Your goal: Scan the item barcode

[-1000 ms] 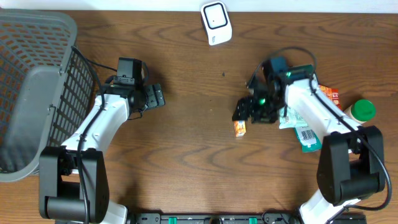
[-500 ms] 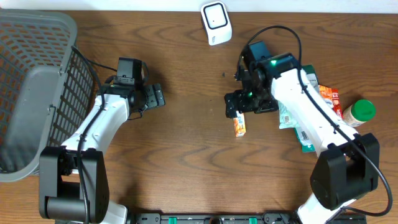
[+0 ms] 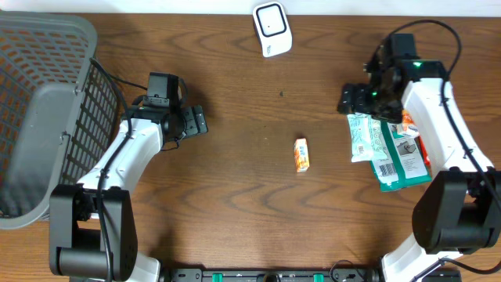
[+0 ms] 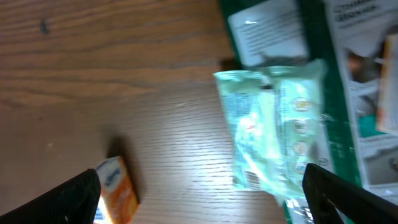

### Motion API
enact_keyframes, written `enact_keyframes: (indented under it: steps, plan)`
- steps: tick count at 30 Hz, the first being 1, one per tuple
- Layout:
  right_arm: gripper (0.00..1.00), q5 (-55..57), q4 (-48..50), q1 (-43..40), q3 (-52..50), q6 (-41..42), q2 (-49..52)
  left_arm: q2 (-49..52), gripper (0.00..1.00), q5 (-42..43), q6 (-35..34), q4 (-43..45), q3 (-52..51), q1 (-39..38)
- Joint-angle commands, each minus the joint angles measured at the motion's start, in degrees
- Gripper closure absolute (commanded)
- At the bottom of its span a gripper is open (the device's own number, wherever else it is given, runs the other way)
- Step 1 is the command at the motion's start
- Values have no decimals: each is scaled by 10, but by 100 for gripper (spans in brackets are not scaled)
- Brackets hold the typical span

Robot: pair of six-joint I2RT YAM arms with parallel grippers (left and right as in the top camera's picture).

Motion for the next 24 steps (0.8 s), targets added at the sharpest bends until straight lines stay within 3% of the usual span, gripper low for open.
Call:
enact_keyframes:
  steps: [1,24]
  plan:
    - [1,2,-2,-25,0,-10,-3,1,6,-6,3,0,-4,2]
    - [1,2,-3,-32,0,-10,-3,1,7,-5,3,0,-4,2]
